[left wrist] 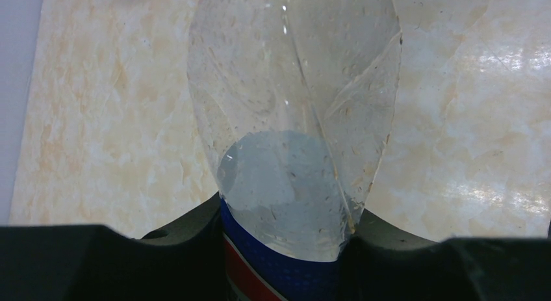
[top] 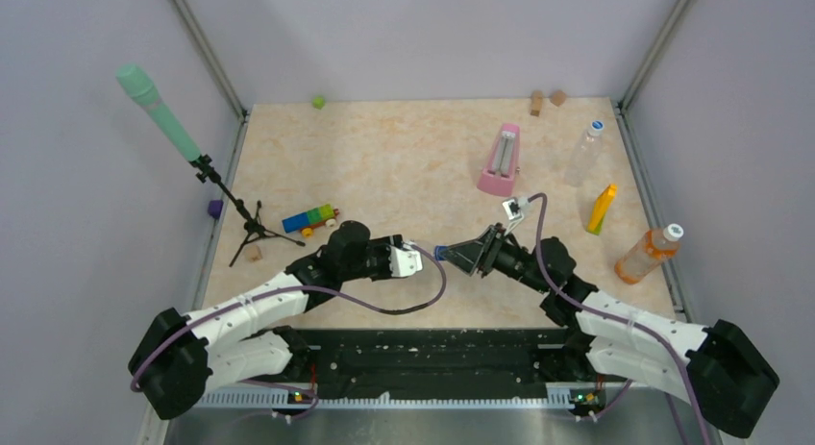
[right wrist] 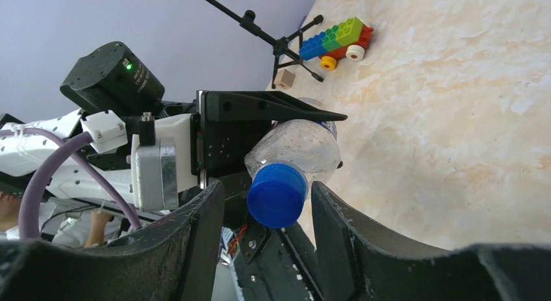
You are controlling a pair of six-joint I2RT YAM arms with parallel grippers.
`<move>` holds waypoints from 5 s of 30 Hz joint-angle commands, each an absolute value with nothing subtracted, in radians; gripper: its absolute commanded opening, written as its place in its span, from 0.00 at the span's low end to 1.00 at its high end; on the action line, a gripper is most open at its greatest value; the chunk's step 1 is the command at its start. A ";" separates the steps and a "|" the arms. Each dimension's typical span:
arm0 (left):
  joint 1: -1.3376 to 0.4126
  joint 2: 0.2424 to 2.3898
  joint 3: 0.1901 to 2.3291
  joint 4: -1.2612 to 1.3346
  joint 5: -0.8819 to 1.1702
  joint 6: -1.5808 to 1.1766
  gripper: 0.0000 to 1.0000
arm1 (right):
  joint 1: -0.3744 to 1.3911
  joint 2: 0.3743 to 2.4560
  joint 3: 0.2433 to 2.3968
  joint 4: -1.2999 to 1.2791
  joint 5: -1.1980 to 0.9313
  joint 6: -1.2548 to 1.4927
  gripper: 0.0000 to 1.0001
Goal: Unscrew the bottle caps
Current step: Unscrew the bottle cap from the plastic bottle.
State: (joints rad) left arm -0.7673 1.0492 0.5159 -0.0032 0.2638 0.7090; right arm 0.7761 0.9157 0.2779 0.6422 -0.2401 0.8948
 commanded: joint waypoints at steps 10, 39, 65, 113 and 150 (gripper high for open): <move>-0.767 1.025 0.532 0.034 0.268 0.709 0.00 | 0.776 0.930 0.342 0.593 -0.275 0.935 0.32; -0.742 1.006 0.508 0.091 0.380 0.659 0.00 | 0.779 0.789 0.214 0.688 -0.575 -0.275 0.00; -0.742 1.002 0.542 0.024 0.370 0.692 0.00 | 0.779 0.669 0.176 0.788 -0.254 0.347 0.55; -0.742 1.058 0.543 0.029 0.299 0.691 0.00 | 0.779 0.922 0.376 0.484 -0.266 0.963 0.02; -0.742 1.054 0.546 0.033 0.303 0.682 0.00 | 0.780 0.864 0.239 0.770 -0.334 -0.036 0.12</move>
